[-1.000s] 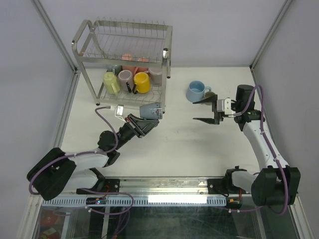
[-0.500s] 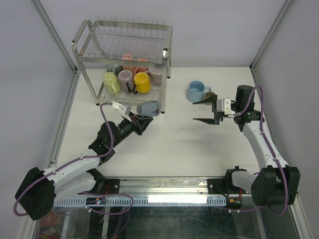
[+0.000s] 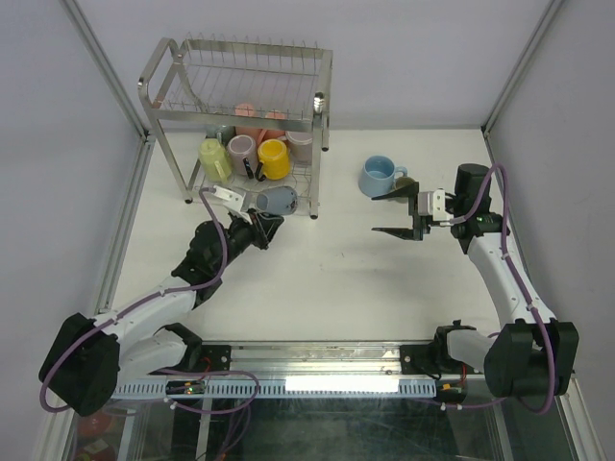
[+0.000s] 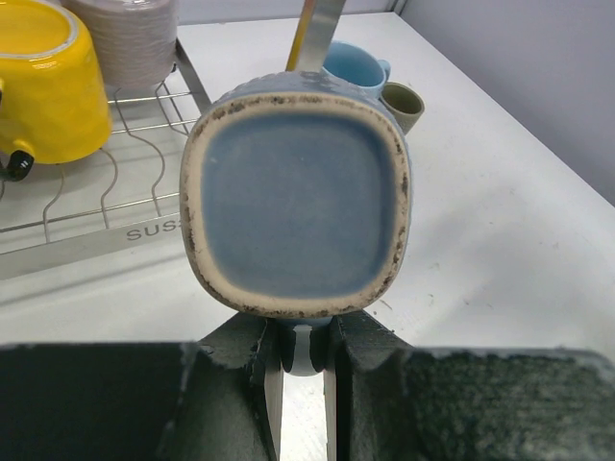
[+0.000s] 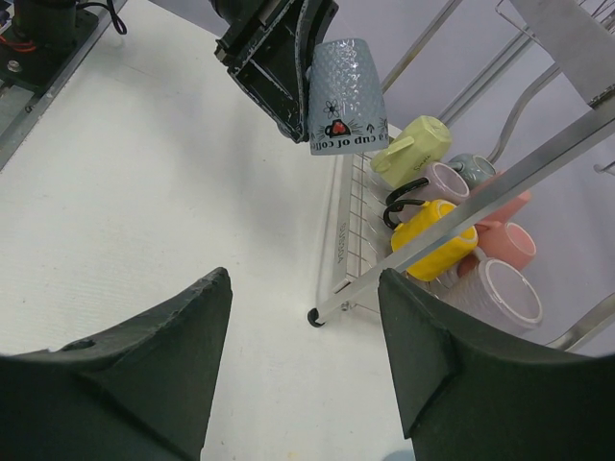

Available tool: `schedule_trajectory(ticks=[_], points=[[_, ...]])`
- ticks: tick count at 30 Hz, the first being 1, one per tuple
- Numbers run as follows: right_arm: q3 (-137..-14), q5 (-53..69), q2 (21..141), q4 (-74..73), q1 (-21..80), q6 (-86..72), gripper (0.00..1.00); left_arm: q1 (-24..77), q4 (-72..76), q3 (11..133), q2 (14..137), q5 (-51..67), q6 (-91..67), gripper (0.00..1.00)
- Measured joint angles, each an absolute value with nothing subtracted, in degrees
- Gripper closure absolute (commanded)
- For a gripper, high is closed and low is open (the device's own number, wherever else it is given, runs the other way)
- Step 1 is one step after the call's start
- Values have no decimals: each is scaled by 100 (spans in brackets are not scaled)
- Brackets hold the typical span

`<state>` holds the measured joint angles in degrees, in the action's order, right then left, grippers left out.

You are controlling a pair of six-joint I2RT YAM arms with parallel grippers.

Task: Load the cups into the dish rack
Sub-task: Turn the cup upside down in the dish rack.

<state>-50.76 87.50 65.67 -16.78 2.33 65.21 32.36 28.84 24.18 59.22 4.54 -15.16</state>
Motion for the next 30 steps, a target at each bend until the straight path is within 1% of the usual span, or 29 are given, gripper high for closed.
schedule_trajectory(ticks=[8,15,22,30], points=[[-5076,8750,6567,-1653,222,6460,34,2943,3015,2569,6386,482,-1402,100],[-5074,8750,6567,-1649,222,6451,34,2685,3227,2834,7035,489,-1317,100],[-5074,8750,6569,-1614,222,6436,34,2613,3393,3247,7747,475,-1203,100],[-5072,8750,6569,-1612,220,6431,34,2576,3470,3997,8746,462,-1022,100]])
